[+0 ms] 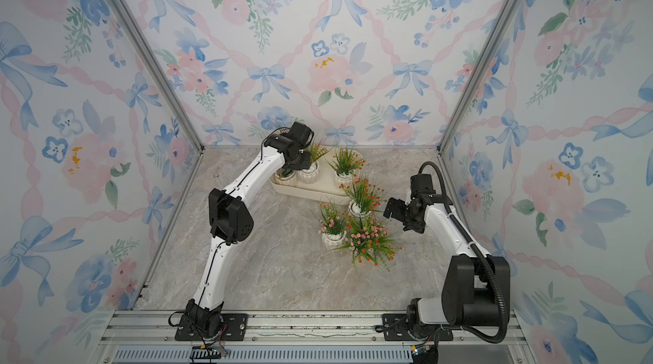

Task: Put the potted gypsophila into the storage box
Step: Place the baby's breath potted plant at the storage box.

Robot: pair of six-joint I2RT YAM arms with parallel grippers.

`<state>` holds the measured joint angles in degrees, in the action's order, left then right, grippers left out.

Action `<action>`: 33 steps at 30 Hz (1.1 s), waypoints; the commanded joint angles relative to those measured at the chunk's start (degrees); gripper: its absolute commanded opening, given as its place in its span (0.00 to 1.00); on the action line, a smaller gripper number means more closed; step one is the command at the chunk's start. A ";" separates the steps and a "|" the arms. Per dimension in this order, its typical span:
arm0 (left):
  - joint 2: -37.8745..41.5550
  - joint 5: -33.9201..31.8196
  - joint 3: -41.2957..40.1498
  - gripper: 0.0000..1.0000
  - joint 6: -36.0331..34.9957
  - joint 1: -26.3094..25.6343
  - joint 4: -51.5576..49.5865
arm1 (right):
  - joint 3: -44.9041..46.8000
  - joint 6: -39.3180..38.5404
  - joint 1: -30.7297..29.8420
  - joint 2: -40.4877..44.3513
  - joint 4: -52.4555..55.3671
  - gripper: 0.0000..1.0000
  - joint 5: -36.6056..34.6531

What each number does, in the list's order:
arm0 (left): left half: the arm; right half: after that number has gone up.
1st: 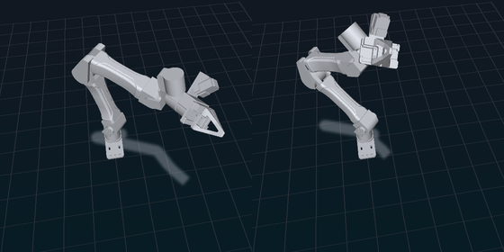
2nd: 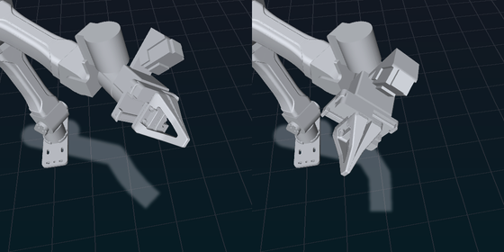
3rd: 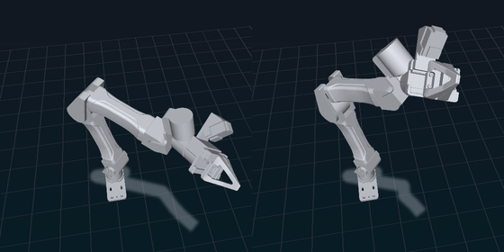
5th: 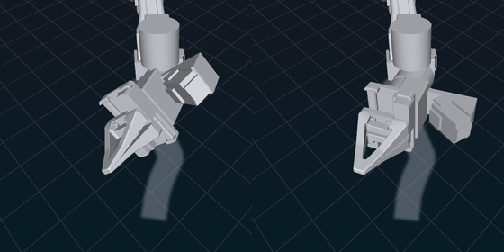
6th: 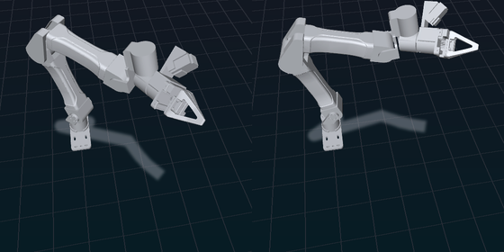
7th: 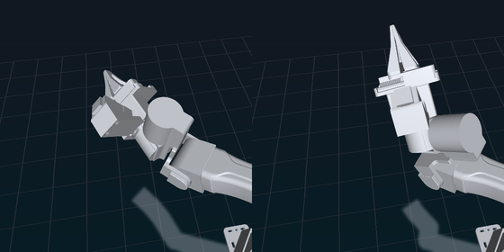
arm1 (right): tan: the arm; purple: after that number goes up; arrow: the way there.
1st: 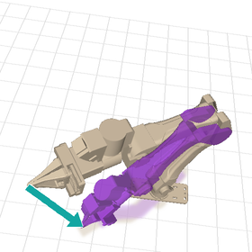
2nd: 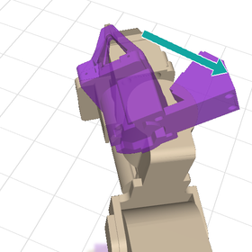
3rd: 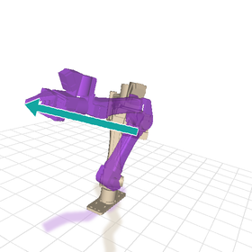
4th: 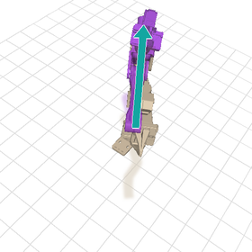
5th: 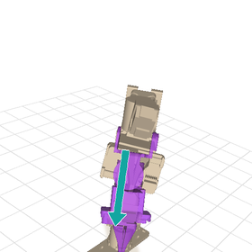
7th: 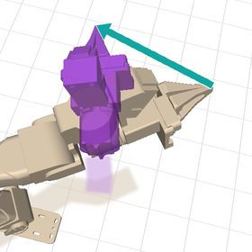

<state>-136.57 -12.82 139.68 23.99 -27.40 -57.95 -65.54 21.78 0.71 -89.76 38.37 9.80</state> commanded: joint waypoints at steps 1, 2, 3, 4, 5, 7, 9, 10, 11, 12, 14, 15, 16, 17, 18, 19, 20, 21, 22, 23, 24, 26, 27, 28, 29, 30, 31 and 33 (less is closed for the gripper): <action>-0.44 0.90 2.28 0.00 -0.43 0.96 2.06 | -1.38 -0.50 0.46 -1.89 1.70 0.97 -1.00; -0.54 0.95 2.12 0.00 -0.43 1.06 2.03 | -1.35 -0.44 0.51 -1.91 1.71 0.97 -0.99; -0.69 0.95 2.12 0.00 -0.42 1.14 2.12 | -1.35 -0.42 0.47 -1.91 1.63 0.97 -1.06; -0.91 0.95 2.20 0.00 -0.35 1.12 2.19 | -1.35 -0.35 0.49 -1.91 1.58 0.97 -1.10; -1.12 0.95 2.47 0.00 -0.14 1.27 2.23 | -1.26 -0.25 0.44 -1.91 1.53 0.97 -1.09; -2.03 1.11 3.54 0.00 0.01 1.21 2.32 | -1.26 -0.07 0.50 -2.09 1.44 0.97 -0.95; -3.18 1.49 5.08 0.00 0.48 1.23 2.37 | -1.26 0.09 0.50 -2.18 1.44 0.97 -0.89; -3.71 1.82 6.01 0.00 0.85 1.24 2.40 | -1.27 0.10 0.51 -2.18 1.44 0.97 -0.92; -4.32 2.19 7.04 0.00 1.17 1.21 2.41 | -1.26 0.06 0.47 -2.18 1.44 0.97 -0.93; -4.98 2.42 8.26 0.00 1.55 1.26 2.42 | -1.30 0.10 0.51 -2.22 1.53 0.97 -0.93; -6.25 2.13 10.30 0.00 2.41 1.28 2.49 | -1.38 0.11 0.45 -2.35 1.55 0.97 -0.92; -6.80 1.79 10.98 0.00 2.96 1.24 2.67 | -1.52 0.10 0.51 -2.44 1.62 0.97 -0.92; -7.24 1.46 11.51 0.00 3.67 1.29 2.91 | -1.50 0.18 0.49 -2.53 1.66 0.97 -0.87; -7.52 0.93 11.68 0.00 4.65 1.37 3.45 | -1.61 0.19 0.45 -2.61 1.62 0.97 -0.84; -7.78 0.56 11.68 0.00 5.62 1.34 3.92 | -1.64 0.19 0.45 -2.66 1.62 0.97 -0.78; -7.92 0.26 11.70 0.00 7.40 1.38 4.42 | -1.58 0.09 0.45 -2.74 1.62 0.97 -0.83; -8.11 0.60 11.71 0.00 9.12 1.39 5.00 | -1.74 0.10 0.51 -2.95 1.70 0.97 -0.84; -8.34 0.94 11.69 0.00 10.43 1.28 5.65 | -1.79 0.02 0.47 -3.12 1.71 0.97 -0.82; -8.60 0.96 11.68 0.00 11.93 1.18 6.26 | -1.85 -0.06 0.43 -3.30 1.64 0.97 -0.84; -8.82 0.55 11.69 0.00 13.45 1.08 6.72 | -1.87 -0.07 0.52 -3.47 1.62 0.97 -0.84; -9.03 0.34 11.75 0.00 14.31 0.89 7.30 | -1.96 -0.15 0.44 -3.70 1.55 0.97 -0.77; -9.61 -0.24 11.68 0.00 16.42 0.71 8.48 | -2.14 -0.23 0.47 -4.15 1.44 0.97 -0.59; -9.83 -0.60 11.67 0.00 17.12 0.66 8.91 | -2.22 -0.25 0.46 -4.36 1.36 0.97 -0.49; -10.09 -0.93 11.69 0.00 17.92 0.52 9.32 | -2.38 -0.39 0.50 -4.56 1.36 0.97 -0.34; -10.35 -1.27 11.72 0.00 18.64 0.54 9.77 | -2.48 -0.49 0.47 -4.74 1.36 0.97 -0.26; -10.53 -1.57 11.69 0.00 19.19 0.55 10.11 | -2.53 -0.60 0.47 -4.75 1.36 0.97 -0.22; -10.75 -2.23 11.72 0.00 19.93 0.54 10.53 | -2.58 -0.74 0.50 -4.76 1.36 0.97 -0.22; -11.14 -3.20 11.70 0.00 21.03 0.53 11.22 | -2.66 -0.88 0.49 -4.75 1.27 0.97 -0.14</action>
<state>-147.17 -13.52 149.51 41.06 -26.65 -51.29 -66.43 21.76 0.71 -93.03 38.81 9.67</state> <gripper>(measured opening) 0.061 0.969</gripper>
